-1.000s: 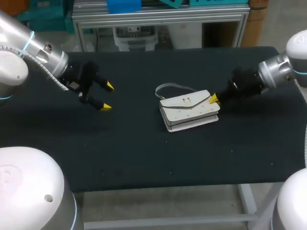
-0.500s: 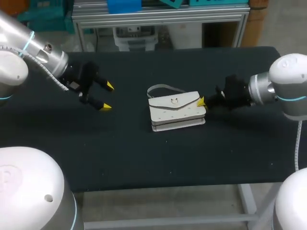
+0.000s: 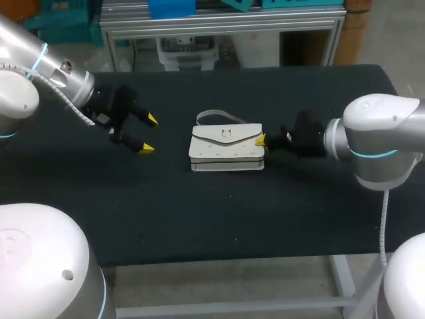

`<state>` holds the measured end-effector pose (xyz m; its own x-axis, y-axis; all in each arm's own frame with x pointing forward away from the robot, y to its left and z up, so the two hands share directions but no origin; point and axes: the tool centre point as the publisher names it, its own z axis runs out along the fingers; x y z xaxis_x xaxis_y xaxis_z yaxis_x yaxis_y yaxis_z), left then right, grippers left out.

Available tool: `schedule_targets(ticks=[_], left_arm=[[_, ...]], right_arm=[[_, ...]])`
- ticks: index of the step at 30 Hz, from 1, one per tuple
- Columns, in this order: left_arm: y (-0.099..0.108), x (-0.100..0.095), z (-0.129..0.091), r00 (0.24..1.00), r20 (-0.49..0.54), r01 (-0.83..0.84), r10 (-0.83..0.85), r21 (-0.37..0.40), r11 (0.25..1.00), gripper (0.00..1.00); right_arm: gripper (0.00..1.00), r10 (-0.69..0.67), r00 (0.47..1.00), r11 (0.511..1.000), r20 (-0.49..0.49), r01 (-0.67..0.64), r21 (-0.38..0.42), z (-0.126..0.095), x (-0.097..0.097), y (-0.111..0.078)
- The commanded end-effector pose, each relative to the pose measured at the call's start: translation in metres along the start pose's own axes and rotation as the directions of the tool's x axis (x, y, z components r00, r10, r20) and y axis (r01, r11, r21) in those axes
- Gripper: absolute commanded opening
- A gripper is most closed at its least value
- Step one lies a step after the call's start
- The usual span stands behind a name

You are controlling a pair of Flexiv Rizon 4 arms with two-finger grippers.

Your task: Pick up the bag, open it, inspect its contents, close it, and place it on the opposite side

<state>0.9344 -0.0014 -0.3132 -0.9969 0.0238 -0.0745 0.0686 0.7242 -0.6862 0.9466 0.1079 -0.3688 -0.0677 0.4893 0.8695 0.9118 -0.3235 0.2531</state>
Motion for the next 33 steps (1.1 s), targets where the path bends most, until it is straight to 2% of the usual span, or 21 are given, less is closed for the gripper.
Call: schedule_targets(ticks=[1, 3, 8, 21, 30, 31, 33], left_arm=[[0.001, 0.001, 0.001, 1.0, 0.004, -0.001, 0.001, 0.003, 1.0, 1.0], [0.001, 0.001, 0.001, 1.0, 0.004, -0.001, 0.001, 0.003, 1.0, 1.0], [0.001, 0.001, 0.001, 1.0, 0.004, -0.001, 0.001, 0.003, 1.0, 1.0], [0.001, 0.001, 0.001, 1.0, 0.004, -0.001, 0.001, 0.003, 1.0, 1.0], [0.001, 0.001, 0.001, 1.0, 0.004, -0.001, 0.001, 0.003, 1.0, 1.0], [0.001, 0.001, 0.001, 1.0, 0.004, -0.001, 0.001, 0.003, 1.0, 1.0], [0.001, 0.001, 0.001, 1.0, 0.004, -0.001, 0.001, 0.003, 1.0, 1.0]], right_arm=[[0.0, 0.009, 0.999, 0.997, -0.041, -0.006, 0.08, 0.012, -0.004, 0.01], [0.0, 0.009, 0.999, 0.993, -0.053, -0.002, 0.118, 0.015, -0.002, 0.011], [0.0, 0.005, 0.998, 0.99, -0.065, 0.004, 0.141, 0.019, 0.002, 0.007], [0.0, 0.005, 0.998, 0.986, -0.064, 0.006, 0.168, 0.039, 0.006, -0.026], [0.0, -0.003, 0.998, 0.985, -0.055, 0.012, 0.173, 0.041, 0.008, -0.027], [0.25, -0.007, 0.999, 0.985, -0.051, 0.016, 0.17, 0.041, 0.009, -0.028], [1.0, -0.008, 0.999, 0.986, -0.047, 0.016, 0.164, 0.037, 0.01, -0.028]])
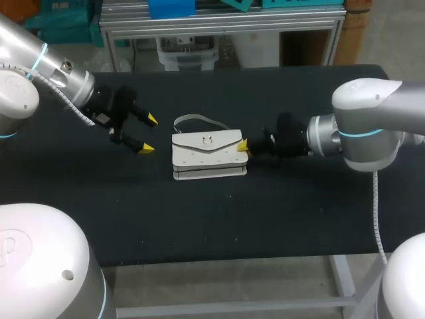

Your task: Pick up the bag, open it, inspect its contents, close it, and place it on the opposite side

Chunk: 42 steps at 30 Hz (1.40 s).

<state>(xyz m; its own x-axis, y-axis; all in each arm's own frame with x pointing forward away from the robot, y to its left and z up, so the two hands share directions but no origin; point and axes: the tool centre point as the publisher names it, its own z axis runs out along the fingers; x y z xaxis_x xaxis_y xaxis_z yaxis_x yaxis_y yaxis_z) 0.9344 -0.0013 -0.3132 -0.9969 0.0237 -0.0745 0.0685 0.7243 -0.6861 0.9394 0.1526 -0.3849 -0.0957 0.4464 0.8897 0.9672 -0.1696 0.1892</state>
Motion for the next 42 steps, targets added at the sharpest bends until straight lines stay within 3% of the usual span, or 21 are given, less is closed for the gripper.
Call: schedule_targets(ticks=[1, 5, 13, 23, 29, 32, 34, 35, 42], left_arm=[[0.001, 0.001, 0.001, 1.0, 0.003, -0.001, 0.001, 0.003, 1.0, 1.0], [0.001, 0.001, 0.001, 1.0, 0.003, -0.001, 0.001, 0.003, 1.0, 1.0], [0.001, 0.001, 0.001, 1.0, 0.003, -0.001, 0.001, 0.003, 1.0, 1.0], [0.001, 0.001, 0.001, 1.0, 0.003, -0.001, 0.001, 0.003, 1.0, 1.0], [0.001, 0.001, 0.001, 1.0, 0.003, -0.001, 0.001, 0.003, 1.0, 1.0], [0.001, 0.001, 0.001, 1.0, 0.003, -0.001, 0.001, 0.003, 1.0, 1.0], [0.001, 0.001, 0.001, 1.0, 0.003, -0.001, 0.001, 0.003, 1.0, 1.0], [0.001, 0.001, 0.001, 1.0, 0.003, -0.001, 0.001, 0.003, 1.0, 1.0], [0.001, 0.001, 0.001, 1.0, 0.003, -0.001, 0.001, 0.003, 1.0, 1.0]], right_arm=[[1.0, -0.001, 1.0, 1.0, 0.011, 0.001, -0.013, -0.006, 0.003, -0.004], [1.0, -0.018, 0.999, 1.0, 0.036, 0.018, -0.024, -0.024, 0.009, -0.004], [1.0, -0.092, 0.99, 0.995, 0.103, 0.088, 0.038, -0.056, 0.027, -0.008], [1.0, -0.365, 0.912, 0.928, 0.185, 0.34, 0.154, -0.068, 0.038, -0.019], [1.0, -0.587, 0.768, 0.807, 0.255, 0.531, 0.26, -0.075, 0.045, -0.027], [1.0, -0.717, 0.608, 0.696, 0.341, 0.636, 0.333, -0.077, 0.052, -0.033], [1.0, -0.797, 0.489, 0.604, 0.355, 0.662, 0.444, -0.078, 0.054, -0.04], [1.0, -0.802, 0.428, 0.595, 0.417, 0.633, 0.494, -0.078, 0.052, -0.04], [1.0, -0.802, 0.428, 0.595, 0.417, 0.633, 0.494, -0.078, 0.052, -0.04]])
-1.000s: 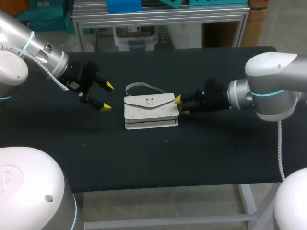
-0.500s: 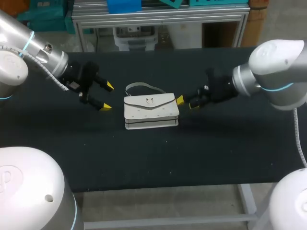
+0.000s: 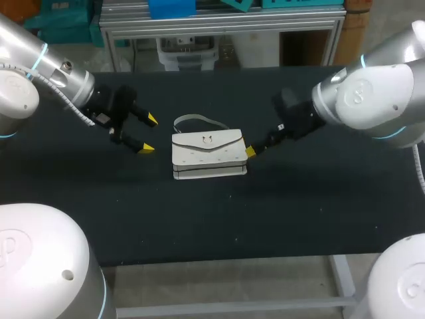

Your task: Pick up the bag, open it, inspect its contents, close it, and place it on the opposite side

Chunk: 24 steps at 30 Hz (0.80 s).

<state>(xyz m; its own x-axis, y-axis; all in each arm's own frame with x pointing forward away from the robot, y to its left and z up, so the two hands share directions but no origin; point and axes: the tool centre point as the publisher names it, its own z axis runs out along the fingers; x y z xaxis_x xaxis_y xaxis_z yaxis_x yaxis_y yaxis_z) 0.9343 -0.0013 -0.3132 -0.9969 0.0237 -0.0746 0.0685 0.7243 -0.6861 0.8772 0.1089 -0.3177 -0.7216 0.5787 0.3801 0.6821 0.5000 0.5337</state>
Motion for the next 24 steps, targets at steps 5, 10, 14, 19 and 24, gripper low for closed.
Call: schedule_targets(ticks=[5, 10, 14, 19, 24], left_arm=[[0.001, 0.001, 0.001, 1.0, 0.003, -0.001, 0.001, 0.003, 1.0, 1.0], [-0.023, 0.009, 0.012, 0.959, 0.118, -0.257, 0.256, -0.013, 0.966, 1.0], [-0.035, 0.012, 0.016, 0.923, 0.128, -0.364, 0.362, -0.007, 0.931, 1.0], [-0.046, 0.014, 0.02, 0.881, 0.114, -0.462, 0.46, -0.012, 0.887, 1.0], [-0.056, 0.008, 0.028, 0.878, 0.117, -0.464, 0.464, -0.025, 0.885, 1.0]], right_arm=[[1.0, -0.113, 0.941, 0.99, 0.319, 0.08, 0.116, 0.0, 0.004, 0.005], [1.0, -0.439, 0.798, 0.898, 0.412, 0.38, 0.221, 0.015, 0.017, 0.013], [1.0, -0.545, 0.721, 0.839, 0.429, 0.479, 0.259, 0.023, 0.023, 0.011], [1.0, -0.654, 0.617, 0.755, 0.437, 0.565, 0.333, 0.031, 0.028, 0.008], [1.0, -0.695, 0.544, 0.709, 0.471, 0.628, 0.32, 0.033, 0.027, 0.0]])
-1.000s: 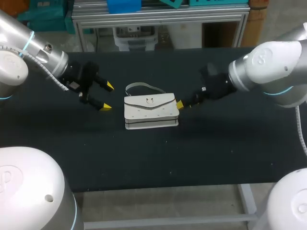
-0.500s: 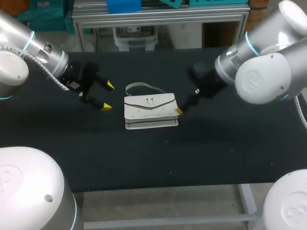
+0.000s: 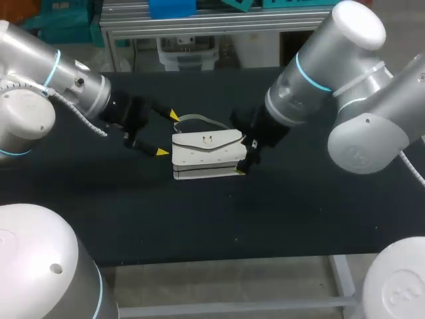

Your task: Pick up the bag, open it, inspect its contents, close it, and place it on the opposite side

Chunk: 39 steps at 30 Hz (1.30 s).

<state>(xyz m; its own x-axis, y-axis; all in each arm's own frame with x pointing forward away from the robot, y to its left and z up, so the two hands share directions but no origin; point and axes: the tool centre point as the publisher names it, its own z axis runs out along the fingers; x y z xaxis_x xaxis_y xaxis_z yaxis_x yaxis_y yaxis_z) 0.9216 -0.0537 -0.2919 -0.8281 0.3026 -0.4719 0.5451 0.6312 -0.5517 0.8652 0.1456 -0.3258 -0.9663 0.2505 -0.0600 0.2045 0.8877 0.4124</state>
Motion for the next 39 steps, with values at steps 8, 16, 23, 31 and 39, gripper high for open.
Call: schedule_targets(ticks=[8, 16, 23, 31, 39], left_arm=[[-0.001, -0.006, 0.01, 0.997, 0.007, 0.077, -0.077, -0.017, 0.997, 1.0], [0.001, -0.007, 0.017, 0.999, 0.037, 0.02, -0.019, -0.039, 0.999, 1.0], [0.013, -0.019, 0.025, 0.996, 0.08, -0.024, 0.026, -0.025, 0.999, 1.0], [0.009, -0.023, 0.041, 0.997, 0.036, -0.074, 0.074, -0.001, 0.997, 1.0], [0.005, -0.02, 0.055, 0.994, -0.027, -0.104, 0.104, 0.018, 0.994, 1.0]], right_arm=[[1.0, -0.152, 0.891, 0.988, 0.428, 0.153, 0.034, 0.008, 0.003, -0.004], [1.0, -0.27, 0.804, 0.963, 0.53, 0.234, 0.137, 0.018, 0.004, 0.004], [1.0, -0.387, 0.688, 0.922, 0.614, 0.3, 0.245, 0.035, 0.002, -0.002], [0.88, -0.429, 0.616, 0.903, 0.661, 0.269, 0.335, 0.038, -0.01, -0.003], [0.61, -0.464, 0.578, 0.886, 0.671, 0.31, 0.346, 0.044, -0.028, -0.003]])
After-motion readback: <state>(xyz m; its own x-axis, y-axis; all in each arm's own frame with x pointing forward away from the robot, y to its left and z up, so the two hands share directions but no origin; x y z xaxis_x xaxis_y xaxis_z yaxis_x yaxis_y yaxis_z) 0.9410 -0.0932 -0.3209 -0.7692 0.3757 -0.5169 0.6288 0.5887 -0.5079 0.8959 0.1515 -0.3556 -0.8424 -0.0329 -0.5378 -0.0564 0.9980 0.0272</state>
